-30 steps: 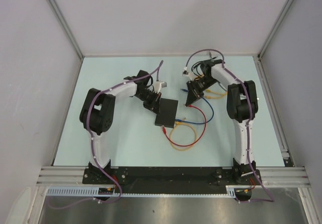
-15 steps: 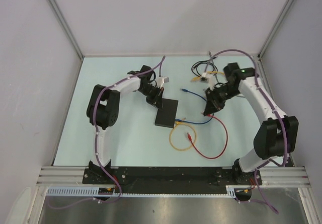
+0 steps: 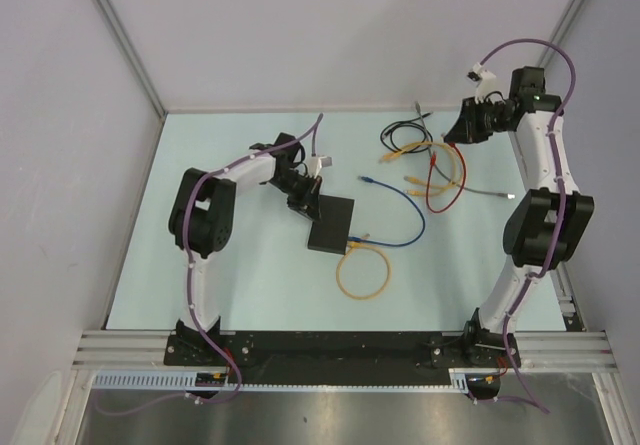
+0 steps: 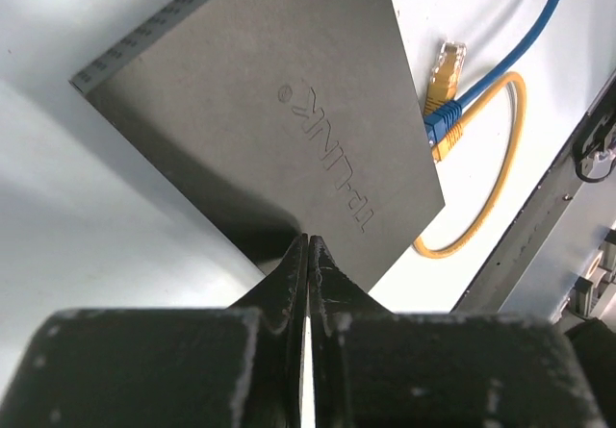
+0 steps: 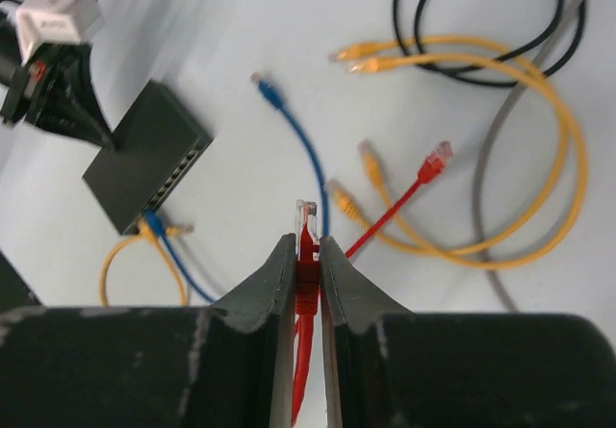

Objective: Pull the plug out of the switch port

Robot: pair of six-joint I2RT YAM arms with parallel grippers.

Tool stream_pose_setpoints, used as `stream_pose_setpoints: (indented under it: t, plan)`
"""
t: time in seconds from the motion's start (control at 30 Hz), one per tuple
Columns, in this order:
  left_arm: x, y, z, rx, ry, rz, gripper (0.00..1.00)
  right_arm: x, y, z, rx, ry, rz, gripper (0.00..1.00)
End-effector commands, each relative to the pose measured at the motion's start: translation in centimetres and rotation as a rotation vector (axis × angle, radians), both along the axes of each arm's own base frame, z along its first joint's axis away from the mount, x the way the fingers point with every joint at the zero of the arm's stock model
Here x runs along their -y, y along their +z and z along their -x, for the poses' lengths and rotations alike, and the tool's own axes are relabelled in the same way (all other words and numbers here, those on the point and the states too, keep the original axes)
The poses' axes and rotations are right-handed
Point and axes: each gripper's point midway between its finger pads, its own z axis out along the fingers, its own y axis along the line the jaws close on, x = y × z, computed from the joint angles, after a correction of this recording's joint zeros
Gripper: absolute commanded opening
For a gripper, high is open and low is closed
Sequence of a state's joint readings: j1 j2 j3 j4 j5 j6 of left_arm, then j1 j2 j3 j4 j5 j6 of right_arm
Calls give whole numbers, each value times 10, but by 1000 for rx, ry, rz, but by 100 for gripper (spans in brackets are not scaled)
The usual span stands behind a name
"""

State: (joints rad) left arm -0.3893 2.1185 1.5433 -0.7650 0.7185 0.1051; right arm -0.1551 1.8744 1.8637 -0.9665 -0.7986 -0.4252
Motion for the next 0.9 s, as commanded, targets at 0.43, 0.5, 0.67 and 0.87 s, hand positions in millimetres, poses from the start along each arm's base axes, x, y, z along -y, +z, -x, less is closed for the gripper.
stream_pose_setpoints:
  t: [0.43, 0.5, 0.67, 0.87]
  plan:
    - [-20, 23, 8, 87, 3, -32, 7, 16, -17, -60, 59, -183, 166, 73]
    - [-19, 35, 3, 142, 8, 1, 9, 0, -11, -48, 85, -137, 171, 79]
    - [-21, 66, 17, 301, -21, 91, 11, -74, -24, 8, 219, 128, 173, 82]
    - [-21, 46, 56, 280, -181, 104, 0, -161, -85, 76, -102, 236, -16, 59]
